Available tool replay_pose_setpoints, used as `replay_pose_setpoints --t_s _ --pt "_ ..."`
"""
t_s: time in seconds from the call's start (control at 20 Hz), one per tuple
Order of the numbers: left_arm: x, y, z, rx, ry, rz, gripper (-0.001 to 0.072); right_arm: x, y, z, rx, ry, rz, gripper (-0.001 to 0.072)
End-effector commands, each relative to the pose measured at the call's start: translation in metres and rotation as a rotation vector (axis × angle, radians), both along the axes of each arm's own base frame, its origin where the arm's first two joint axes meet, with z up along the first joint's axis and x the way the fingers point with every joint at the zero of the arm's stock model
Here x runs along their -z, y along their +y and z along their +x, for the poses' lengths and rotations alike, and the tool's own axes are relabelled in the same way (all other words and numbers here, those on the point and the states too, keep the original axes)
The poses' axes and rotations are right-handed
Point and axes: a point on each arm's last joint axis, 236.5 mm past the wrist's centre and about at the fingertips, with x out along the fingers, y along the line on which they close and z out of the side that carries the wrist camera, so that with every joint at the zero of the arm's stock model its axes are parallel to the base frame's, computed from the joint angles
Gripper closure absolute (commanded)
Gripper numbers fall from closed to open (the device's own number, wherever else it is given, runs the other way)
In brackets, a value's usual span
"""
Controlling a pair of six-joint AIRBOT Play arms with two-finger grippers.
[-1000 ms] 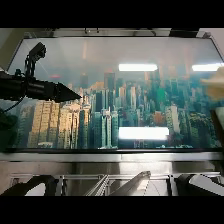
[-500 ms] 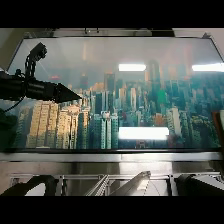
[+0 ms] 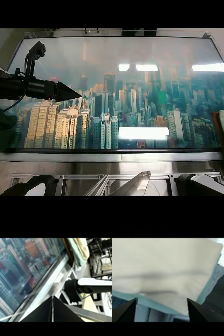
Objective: Fold the shirts.
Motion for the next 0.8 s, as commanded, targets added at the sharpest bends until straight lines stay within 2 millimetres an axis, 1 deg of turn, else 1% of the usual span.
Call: replay_pose_setpoints --t_s 0.0,0.05,0.1,0.15,0.2,0.25,0.3,0.35,0.4,0.45,0.5,0.55,0.6,0.65,0.7,0.75 --pt "-0.019 0.001 0.005 0.007 -0.065 0.008 0.0686 -0.049 0.036 0.074 -0.097 -0.113 -0.032 0.0017" --pt "-0.029 0.003 0.008 0.007 -0.103 0.017 0.0686 -0.064 0.048 0.101 -0.15 -0.18 -0.051 0.0045" --pt "-0.039 0.006 0.012 -0.001 -0.135 0.02 0.0686 -0.078 0.066 0.131 -0.212 -0.261 -0.052 0.0231" --pt "-0.046 0.009 0.016 -0.013 -0.16 0.022 0.0686 -0.091 0.09 0.162 -0.289 -0.358 -0.042 0.0542" --pt "-0.05 0.013 0.018 -0.032 -0.175 0.024 0.0686 -0.101 0.113 0.186 -0.357 -0.434 -0.03 0.0685" --pt "-0.05 0.018 0.018 -0.06 -0.179 0.025 0.0686 -0.111 0.142 0.207 -0.443 -0.497 -0.002 0.069" --pt "-0.045 0.021 0.014 -0.083 -0.169 0.028 0.0686 -0.117 0.17 0.221 -0.526 -0.543 0.03 0.0691" --pt "-0.034 0.025 0.005 -0.095 -0.146 0.044 0.0686 -0.123 0.202 0.232 -0.62 -0.574 0.06 0.0691" --pt "-0.022 0.027 -0.007 -0.102 -0.122 0.059 0.0686 -0.127 0.233 0.239 -0.712 -0.591 0.08 0.0691" --pt "-0.01 0.029 -0.022 -0.11 -0.097 0.074 0.0686 -0.128 0.263 0.241 -0.798 -0.599 0.096 0.0691" --pt "0.001 0.029 -0.039 -0.119 -0.08 0.078 0.0686 -0.128 0.303 0.238 -0.927 -0.603 0.117 0.0691" --pt "0.008 0.027 -0.052 -0.129 -0.073 0.079 0.0686 -0.122 0.346 0.227 -1.057 -0.593 0.158 0.0691" --pt "0.018 0.027 -0.064 -0.144 -0.07 0.088 0.0686 -0.113 0.391 0.207 -1.194 -0.576 0.2 0.0691" --pt "0.03 0.028 -0.076 -0.169 -0.051 0.113 0.0686 -0.101 0.428 0.187 -1.311 -0.565 0.223 0.0691" --pt "0.043 0.031 -0.086 -0.19 -0.025 0.144 0.0685 -0.088 0.454 0.172 -1.407 -0.573 0.198 0.0691" --pt "0.055 0.034 -0.097 -0.201 -0.003 0.176 0.0683 -0.074 0.474 0.166 -1.47 -0.597 0.142 0.0691"
